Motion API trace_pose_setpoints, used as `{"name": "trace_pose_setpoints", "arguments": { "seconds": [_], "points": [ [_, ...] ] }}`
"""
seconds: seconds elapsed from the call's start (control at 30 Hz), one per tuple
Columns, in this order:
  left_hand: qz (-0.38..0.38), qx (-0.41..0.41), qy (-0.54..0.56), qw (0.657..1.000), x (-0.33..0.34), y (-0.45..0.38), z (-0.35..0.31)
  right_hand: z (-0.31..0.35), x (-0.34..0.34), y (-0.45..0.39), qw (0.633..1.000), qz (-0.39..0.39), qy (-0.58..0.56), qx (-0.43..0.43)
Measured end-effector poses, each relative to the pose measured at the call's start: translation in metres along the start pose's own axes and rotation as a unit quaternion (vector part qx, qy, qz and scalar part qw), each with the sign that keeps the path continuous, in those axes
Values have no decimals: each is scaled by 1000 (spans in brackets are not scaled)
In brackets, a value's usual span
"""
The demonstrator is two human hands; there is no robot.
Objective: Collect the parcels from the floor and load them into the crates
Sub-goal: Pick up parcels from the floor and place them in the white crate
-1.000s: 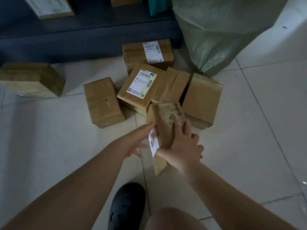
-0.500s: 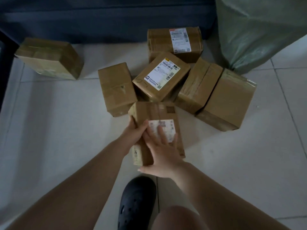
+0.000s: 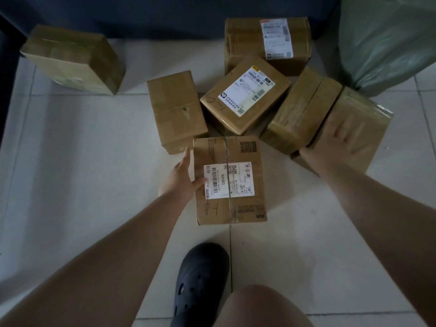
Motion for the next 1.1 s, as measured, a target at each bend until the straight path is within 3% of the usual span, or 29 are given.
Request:
{"name": "trace_pose_setpoints", "arguments": {
  "seconds": [0.1,0.17,0.23,0.37,0.43,0.5,0.7,0.9,1.0,1.07,1.1],
  "points": [
    [-20,16,-80,996,-4,-1,-2,-17,18,7,991,136,4,10],
    [-48,31,-149,987,-6,6,-11,-16,18,21,988,150,-26,17],
    [-35,97,-226,969,4,19,-31,-11,22,43,985,165,-55,12],
    [94,305,-372,872,62,58,-74,-14,32,96,986,160,-27,-24],
    [126,364,-434,814,86,76,-84,-17,31,112,990,128,-28,-44],
    [131,380,-458,793,94,82,-89,-19,23,114,994,94,-34,-48],
    [148,330,-471,805,88,74,-79,-38,28,85,971,144,-112,153],
    [115,277,-473,828,67,70,-67,-47,29,84,964,152,-145,162],
    [94,235,-470,846,54,65,-63,-57,31,107,952,141,-226,154],
    [69,223,-414,880,49,62,-68,-62,39,125,908,147,-357,164],
    [70,225,-368,899,52,63,-73,-63,44,135,848,167,-469,183]
  ]
}}
Point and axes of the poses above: each hand's wrist, its own y-axis away from the middle knuckle, its own x-axis out of the palm, z = x × y, the point moved 7 cm from there along -y, towards the middle knuckle, and after that the axes turned 6 degrees about -z, right-handed, at the moved point
